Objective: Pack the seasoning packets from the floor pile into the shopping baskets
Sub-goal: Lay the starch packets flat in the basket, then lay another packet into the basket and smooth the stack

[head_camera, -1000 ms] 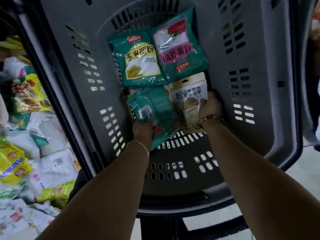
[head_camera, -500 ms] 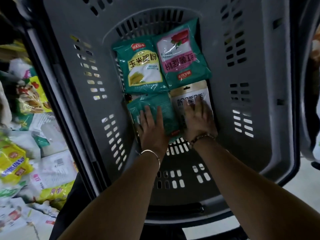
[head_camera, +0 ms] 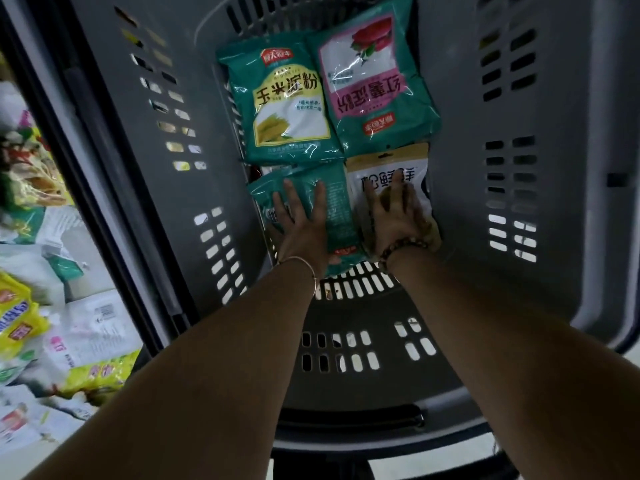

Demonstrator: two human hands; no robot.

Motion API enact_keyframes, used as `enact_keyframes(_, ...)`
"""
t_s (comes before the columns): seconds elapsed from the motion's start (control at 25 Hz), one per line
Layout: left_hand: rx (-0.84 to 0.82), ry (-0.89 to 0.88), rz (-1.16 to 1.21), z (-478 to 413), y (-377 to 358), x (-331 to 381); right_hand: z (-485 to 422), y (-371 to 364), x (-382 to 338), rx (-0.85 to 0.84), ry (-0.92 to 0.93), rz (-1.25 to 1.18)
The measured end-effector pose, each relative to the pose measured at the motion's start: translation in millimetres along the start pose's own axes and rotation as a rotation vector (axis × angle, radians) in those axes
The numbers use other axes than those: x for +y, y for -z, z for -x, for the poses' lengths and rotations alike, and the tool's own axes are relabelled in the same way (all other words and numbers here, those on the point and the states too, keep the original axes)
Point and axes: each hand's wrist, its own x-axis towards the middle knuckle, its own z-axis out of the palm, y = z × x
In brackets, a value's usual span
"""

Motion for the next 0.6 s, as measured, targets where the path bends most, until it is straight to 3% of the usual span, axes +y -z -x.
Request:
enact_keyframes(0.24,0.027,0.022,0.141,30,42,20,44,32,-30,0.058,-0.054,-0.141)
enact_keyframes(0.4,0.175,-0.16,0.275,77,92,35,83,75,-46,0.275,0.008,-0.282)
enact_keyframes(0.6,0.437,-0.259,0.32,141,158,-1,132,136,-84,0.498,0.155,-0.306)
